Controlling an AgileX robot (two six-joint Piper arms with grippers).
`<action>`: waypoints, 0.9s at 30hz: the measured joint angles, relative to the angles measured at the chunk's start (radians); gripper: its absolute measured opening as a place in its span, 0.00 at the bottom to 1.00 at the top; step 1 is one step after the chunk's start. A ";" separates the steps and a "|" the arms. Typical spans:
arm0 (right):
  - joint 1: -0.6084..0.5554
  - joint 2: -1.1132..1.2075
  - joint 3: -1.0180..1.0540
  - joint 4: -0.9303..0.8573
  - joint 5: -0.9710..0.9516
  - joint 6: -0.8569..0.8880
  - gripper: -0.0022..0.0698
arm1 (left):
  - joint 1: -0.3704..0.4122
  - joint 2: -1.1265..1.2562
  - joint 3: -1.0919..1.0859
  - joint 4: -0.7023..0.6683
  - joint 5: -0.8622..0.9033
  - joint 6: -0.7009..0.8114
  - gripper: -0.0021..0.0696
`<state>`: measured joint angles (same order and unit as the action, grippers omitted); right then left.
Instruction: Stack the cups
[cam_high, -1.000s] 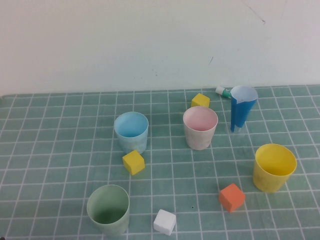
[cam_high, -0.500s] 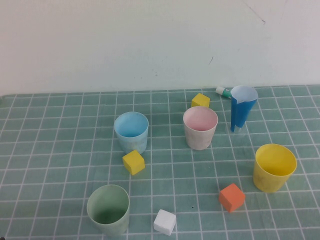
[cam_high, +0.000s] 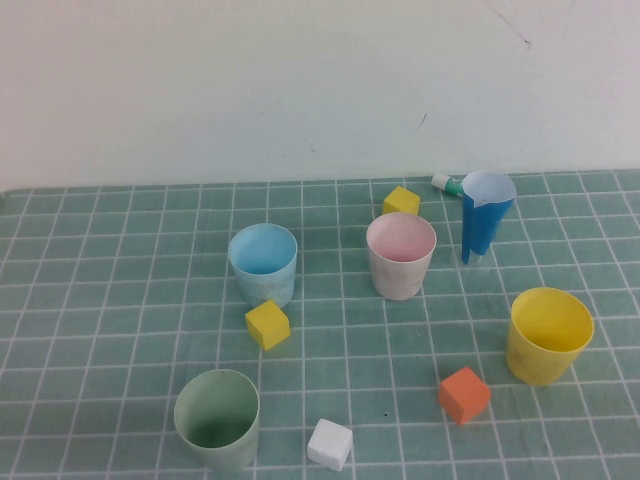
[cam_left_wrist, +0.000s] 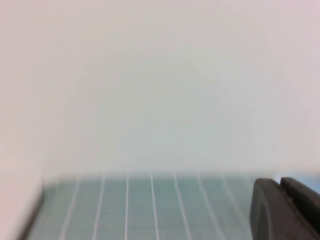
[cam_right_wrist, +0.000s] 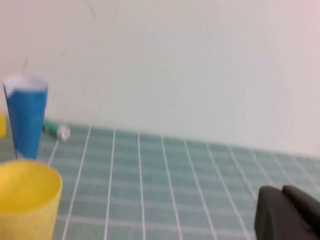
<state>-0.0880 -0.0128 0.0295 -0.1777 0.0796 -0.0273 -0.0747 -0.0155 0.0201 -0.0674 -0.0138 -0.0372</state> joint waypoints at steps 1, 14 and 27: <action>0.000 0.000 0.000 -0.002 -0.050 0.000 0.03 | 0.000 0.000 0.000 0.000 -0.064 0.000 0.03; 0.000 -0.002 0.000 0.014 -0.484 -0.031 0.03 | 0.000 0.000 0.000 -0.002 -0.494 -0.046 0.03; 0.000 0.027 -0.285 0.023 0.084 -0.046 0.03 | 0.000 0.000 -0.113 -0.003 -0.216 -0.091 0.03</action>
<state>-0.0880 0.0142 -0.2556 -0.1548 0.1639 -0.0736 -0.0747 -0.0155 -0.0934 -0.0704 -0.2302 -0.1285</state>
